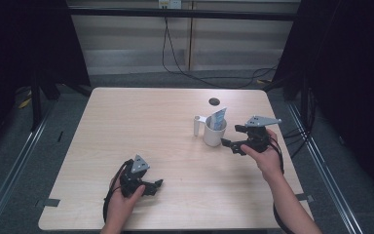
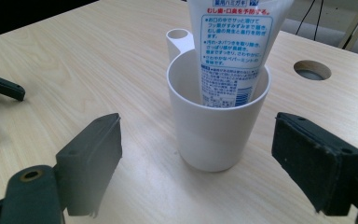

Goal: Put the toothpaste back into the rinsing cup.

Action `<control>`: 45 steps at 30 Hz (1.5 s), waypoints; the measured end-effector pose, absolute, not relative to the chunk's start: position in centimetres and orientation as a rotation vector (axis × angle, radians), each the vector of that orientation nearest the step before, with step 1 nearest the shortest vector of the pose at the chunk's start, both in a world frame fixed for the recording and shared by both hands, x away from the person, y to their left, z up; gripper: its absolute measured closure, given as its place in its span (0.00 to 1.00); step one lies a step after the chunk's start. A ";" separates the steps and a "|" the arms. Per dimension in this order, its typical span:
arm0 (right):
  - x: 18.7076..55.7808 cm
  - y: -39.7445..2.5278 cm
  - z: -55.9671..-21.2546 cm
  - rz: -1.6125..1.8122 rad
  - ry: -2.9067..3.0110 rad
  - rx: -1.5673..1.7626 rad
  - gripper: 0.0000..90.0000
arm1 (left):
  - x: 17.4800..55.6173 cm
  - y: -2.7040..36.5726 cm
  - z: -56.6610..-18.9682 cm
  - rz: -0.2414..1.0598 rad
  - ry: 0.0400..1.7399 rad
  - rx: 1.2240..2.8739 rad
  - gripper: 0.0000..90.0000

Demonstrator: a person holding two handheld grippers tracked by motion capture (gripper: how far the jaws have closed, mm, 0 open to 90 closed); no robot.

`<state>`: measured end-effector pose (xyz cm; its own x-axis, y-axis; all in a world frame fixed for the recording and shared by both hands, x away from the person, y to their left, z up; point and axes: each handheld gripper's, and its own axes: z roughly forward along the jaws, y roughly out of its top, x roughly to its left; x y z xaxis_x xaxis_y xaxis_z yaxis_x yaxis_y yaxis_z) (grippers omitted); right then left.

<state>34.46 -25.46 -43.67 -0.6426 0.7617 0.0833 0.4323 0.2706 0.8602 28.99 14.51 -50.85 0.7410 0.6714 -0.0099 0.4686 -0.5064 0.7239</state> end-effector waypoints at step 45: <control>30.9 -28.3 -46.5 1.250 2.281 1.086 0.18 | 29.0 14.5 -50.9 0.354 0.856 2.197 0.17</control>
<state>30.86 -28.26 -46.52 -0.6592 0.7481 0.0761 0.4669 0.3278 0.8213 28.98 14.50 -50.86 0.7396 0.6730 -0.0103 0.4691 -0.5045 0.7248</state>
